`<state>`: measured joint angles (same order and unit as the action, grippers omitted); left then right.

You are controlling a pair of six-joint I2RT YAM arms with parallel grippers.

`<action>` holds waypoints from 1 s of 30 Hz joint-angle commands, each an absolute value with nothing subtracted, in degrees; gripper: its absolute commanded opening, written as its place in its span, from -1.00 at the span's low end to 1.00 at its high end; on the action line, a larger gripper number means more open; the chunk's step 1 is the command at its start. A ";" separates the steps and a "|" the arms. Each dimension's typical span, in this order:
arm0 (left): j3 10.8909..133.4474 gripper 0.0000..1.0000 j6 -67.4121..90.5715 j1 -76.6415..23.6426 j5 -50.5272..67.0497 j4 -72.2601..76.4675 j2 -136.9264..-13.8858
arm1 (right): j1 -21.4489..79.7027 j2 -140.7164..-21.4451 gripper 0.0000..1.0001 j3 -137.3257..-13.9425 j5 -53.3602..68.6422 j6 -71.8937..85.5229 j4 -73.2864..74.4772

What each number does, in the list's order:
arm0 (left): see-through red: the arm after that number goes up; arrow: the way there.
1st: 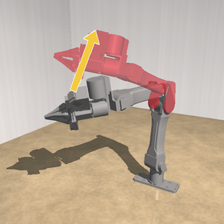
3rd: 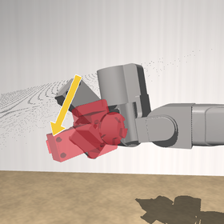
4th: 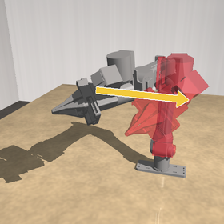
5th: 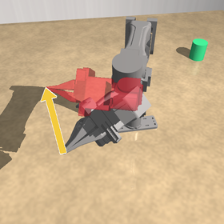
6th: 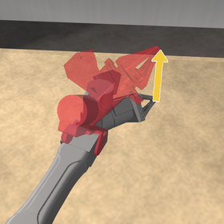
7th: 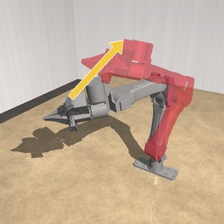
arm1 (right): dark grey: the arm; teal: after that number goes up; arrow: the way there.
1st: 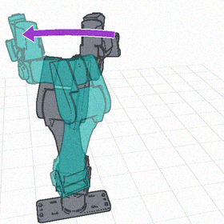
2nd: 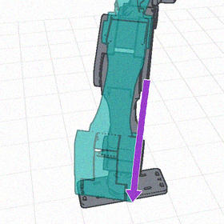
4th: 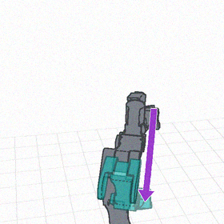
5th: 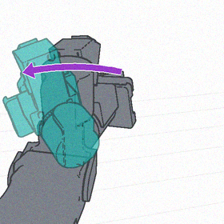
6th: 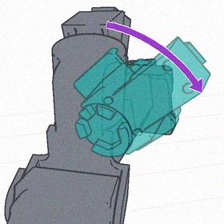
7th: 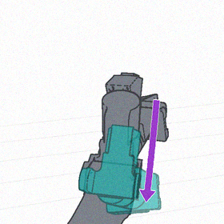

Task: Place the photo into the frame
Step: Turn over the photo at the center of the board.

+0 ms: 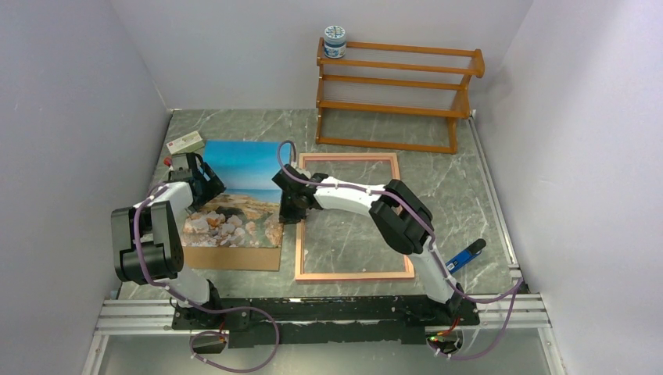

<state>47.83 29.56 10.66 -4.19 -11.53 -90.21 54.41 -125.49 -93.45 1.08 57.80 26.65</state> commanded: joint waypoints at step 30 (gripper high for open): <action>48.78 0.73 31.27 10.77 -4.30 -15.86 -90.40 | 52.58 -119.10 -0.28 -81.77 19.41 70.49 6.26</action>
